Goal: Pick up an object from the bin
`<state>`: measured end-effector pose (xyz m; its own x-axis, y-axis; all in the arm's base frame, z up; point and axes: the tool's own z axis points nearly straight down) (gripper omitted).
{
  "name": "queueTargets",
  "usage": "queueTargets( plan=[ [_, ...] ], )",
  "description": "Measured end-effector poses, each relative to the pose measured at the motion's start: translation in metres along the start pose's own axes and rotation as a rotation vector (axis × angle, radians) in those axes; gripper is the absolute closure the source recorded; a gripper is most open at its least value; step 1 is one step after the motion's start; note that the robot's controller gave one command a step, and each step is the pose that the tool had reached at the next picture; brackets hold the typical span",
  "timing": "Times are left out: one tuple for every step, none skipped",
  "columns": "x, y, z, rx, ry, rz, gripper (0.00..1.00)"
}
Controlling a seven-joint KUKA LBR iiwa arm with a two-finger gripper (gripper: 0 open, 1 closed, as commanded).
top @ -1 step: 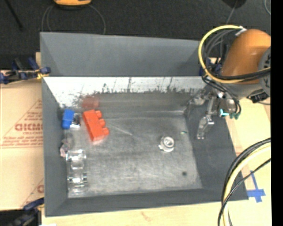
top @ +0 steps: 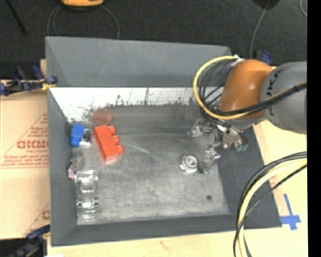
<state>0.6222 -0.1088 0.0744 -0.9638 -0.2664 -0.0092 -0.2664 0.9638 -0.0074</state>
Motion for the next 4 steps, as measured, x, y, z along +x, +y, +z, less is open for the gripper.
queueTargets(
  plan=[
    [0.016, 0.034, -0.029, -0.005, 0.006, -0.053, 0.0],
    [0.021, 0.047, -0.027, -0.007, 0.009, -0.172, 0.0],
    [0.024, 0.035, 0.0, -0.006, -0.002, -0.151, 0.0],
    [0.021, 0.034, -0.003, -0.005, -0.001, -0.152, 0.0]
  ],
)
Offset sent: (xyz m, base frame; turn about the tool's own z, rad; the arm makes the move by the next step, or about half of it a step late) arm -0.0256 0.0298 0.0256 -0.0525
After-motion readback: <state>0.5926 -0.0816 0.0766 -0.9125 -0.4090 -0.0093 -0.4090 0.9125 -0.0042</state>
